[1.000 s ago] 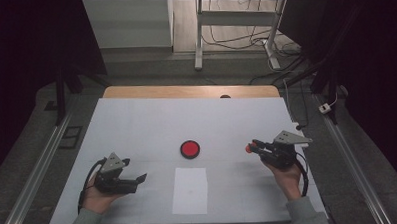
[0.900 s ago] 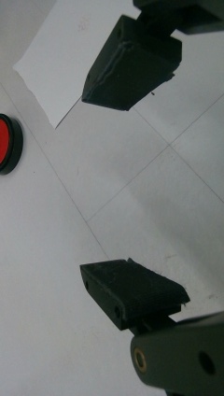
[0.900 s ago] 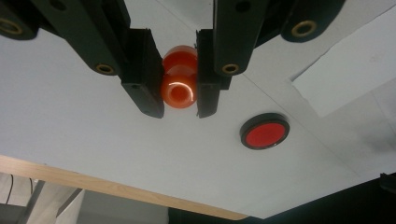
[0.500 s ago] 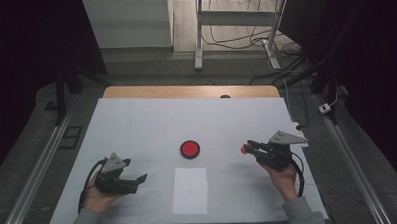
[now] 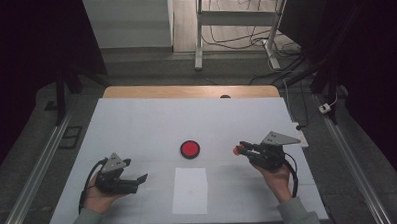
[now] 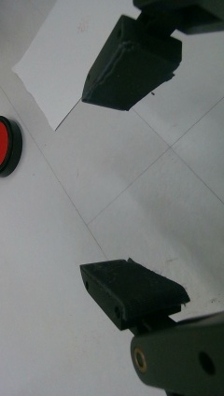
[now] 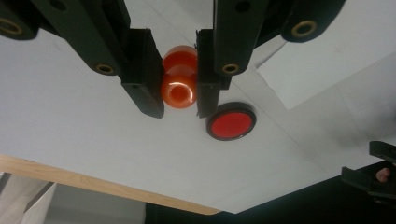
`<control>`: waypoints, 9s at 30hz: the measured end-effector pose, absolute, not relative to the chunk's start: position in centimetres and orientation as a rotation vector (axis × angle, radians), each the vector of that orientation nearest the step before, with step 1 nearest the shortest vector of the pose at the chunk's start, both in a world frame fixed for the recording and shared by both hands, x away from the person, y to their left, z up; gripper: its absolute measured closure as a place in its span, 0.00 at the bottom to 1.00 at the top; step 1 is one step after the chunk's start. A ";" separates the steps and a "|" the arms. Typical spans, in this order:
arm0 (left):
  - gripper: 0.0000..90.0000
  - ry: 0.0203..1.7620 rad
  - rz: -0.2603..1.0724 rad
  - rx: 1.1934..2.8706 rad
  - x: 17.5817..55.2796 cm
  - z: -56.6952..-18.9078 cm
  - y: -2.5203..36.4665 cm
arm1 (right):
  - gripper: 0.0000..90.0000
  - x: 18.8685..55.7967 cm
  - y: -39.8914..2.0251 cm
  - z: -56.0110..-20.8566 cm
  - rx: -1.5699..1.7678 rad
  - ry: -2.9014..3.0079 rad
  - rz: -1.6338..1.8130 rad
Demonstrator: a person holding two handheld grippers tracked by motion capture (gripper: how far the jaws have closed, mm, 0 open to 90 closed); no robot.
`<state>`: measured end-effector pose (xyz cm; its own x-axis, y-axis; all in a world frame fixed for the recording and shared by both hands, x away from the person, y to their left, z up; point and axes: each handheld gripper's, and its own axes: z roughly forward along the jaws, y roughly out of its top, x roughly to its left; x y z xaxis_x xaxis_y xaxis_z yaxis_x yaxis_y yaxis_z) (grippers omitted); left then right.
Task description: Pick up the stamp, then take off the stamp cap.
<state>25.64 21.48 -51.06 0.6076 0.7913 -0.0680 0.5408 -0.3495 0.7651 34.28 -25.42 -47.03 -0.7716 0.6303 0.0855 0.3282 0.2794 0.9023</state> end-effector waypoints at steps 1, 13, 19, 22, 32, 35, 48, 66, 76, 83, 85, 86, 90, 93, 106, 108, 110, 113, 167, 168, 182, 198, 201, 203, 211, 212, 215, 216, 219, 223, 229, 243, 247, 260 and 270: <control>0.19 1.049 0.404 2.045 25.6 -51.1 21.5 | 0.81 34.3 -25.2 -47.0 0.872 2.268 1.494; 0.19 1.049 0.399 2.046 25.7 -51.1 21.4 | 0.81 34.0 -23.0 -47.2 0.821 2.308 1.507; 0.19 1.048 0.399 2.046 25.7 -51.1 21.4 | 0.81 34.0 -22.1 -47.3 0.804 2.322 1.510; 0.19 1.048 0.399 2.046 25.7 -51.1 21.4 | 0.81 34.0 -21.8 -47.3 0.800 2.328 1.508; 0.19 1.046 0.398 2.051 25.7 -51.1 21.3 | 0.81 33.9 -20.3 -47.3 0.765 2.344 1.524; 0.19 1.045 0.398 2.051 25.7 -51.1 21.3 | 0.81 33.8 -20.1 -47.3 0.763 2.346 1.528; 0.19 1.046 0.397 2.047 25.7 -51.1 21.3 | 0.81 33.7 -19.1 -47.2 0.740 2.355 1.557; 0.19 1.046 0.394 2.049 25.7 -51.1 21.1 | 0.81 33.3 -15.9 -47.6 0.663 2.414 1.575; 0.19 1.047 0.396 2.049 25.7 -51.1 21.0 | 0.81 32.9 -14.3 -47.7 0.623 2.444 1.588; 0.19 1.047 0.397 2.050 25.7 -51.1 21.1 | 0.81 32.7 -13.0 -48.0 0.586 2.476 1.589; 0.19 1.046 0.397 2.050 25.7 -51.1 21.1 | 0.81 32.5 -12.6 -48.0 0.578 2.481 1.596; 0.19 1.047 0.398 2.050 25.7 -51.1 21.1 | 0.81 32.5 -12.6 -48.0 0.578 2.481 1.596; 0.19 1.047 0.398 2.049 25.7 -51.1 21.1 | 0.81 32.4 -12.3 -48.0 0.561 2.490 1.594; 0.19 1.049 0.397 2.048 25.8 -51.1 21.1 | 0.81 32.4 -12.4 -47.9 0.566 2.485 1.601; 0.19 1.036 0.402 2.022 25.7 -50.6 21.2 | 0.81 32.5 -12.8 -47.7 0.576 2.477 1.606; 0.19 1.029 0.399 2.014 25.8 -50.3 21.1 | 0.81 32.5 -12.8 -47.7 0.573 2.475 1.607; 0.19 1.021 0.400 2.008 25.9 -50.1 20.9 | 0.81 32.5 -12.8 -47.6 0.572 2.475 1.609; 0.19 1.010 0.400 2.007 26.0 -49.9 20.6 | 0.81 32.5 -12.8 -47.6 0.573 2.474 1.612; 0.20 0.829 0.370 2.086 28.2 -48.3 13.8 | 0.81 32.5 -12.8 -47.7 0.573 2.475 1.615; 0.20 0.826 0.369 2.088 28.2 -48.3 13.6 | 0.81 32.5 -12.8 -47.7 0.571 2.475 1.614; 0.20 0.774 0.350 2.126 28.5 -48.5 11.4 | 0.81 32.5 -12.8 -47.7 0.572 2.476 1.616; 0.22 0.734 0.332 2.134 28.8 -48.4 9.5 | 0.81 32.5 -12.8 -47.6 0.580 2.468 1.637; 0.23 0.725 0.331 2.136 28.9 -48.3 9.2 | 0.81 32.6 -12.9 -47.6 0.581 2.471 1.634; 0.23 0.724 0.331 2.135 29.0 -48.3 9.0 | 0.81 32.6 -12.9 -47.6 0.581 2.470 1.633; 0.25 0.714 0.335 2.141 29.1 -48.4 8.5 | 0.81 32.6 -12.9 -47.6 0.583 2.472 1.632; 0.26 0.713 0.335 2.141 29.2 -48.4 8.5 | 0.81 32.6 -12.9 -47.6 0.583 2.472 1.632; 0.28 0.713 0.336 2.141 29.2 -48.4 8.4 | 0.81 32.6 -12.9 -47.6 0.583 2.472 1.632; 0.28 0.713 0.336 2.143 29.2 -48.4 8.3 | 0.81 32.6 -12.9 -47.6 0.583 2.472 1.632; 0.30 0.707 0.333 2.146 29.3 -48.5 8.3 | 0.81 32.6 -12.9 -47.6 0.583 2.472 1.633; 0.33 0.704 0.336 2.150 29.3 -48.6 8.1 | 0.81 32.6 -12.9 -47.7 0.583 2.473 1.635; 0.39 0.687 0.334 2.159 29.4 -48.7 7.9 | 0.81 32.6 -12.9 -47.7 0.582 2.475 1.635; 0.52 0.681 0.347 2.176 29.5 -49.0 7.8 | 0.81 32.6 -13.0 -47.6 0.591 2.474 1.652; 0.55 0.676 0.341 2.181 29.5 -49.0 7.8 | 0.81 32.6 -13.0 -47.6 0.593 2.473 1.656; 0.66 0.674 0.325 2.179 29.6 -49.1 7.9 | 0.81 32.6 -13.0 -47.7 0.594 2.473 1.658; 0.70 0.676 0.327 2.180 29.6 -49.2 7.9 | 0.81 32.7 -13.0 -47.7 0.597 2.472 1.667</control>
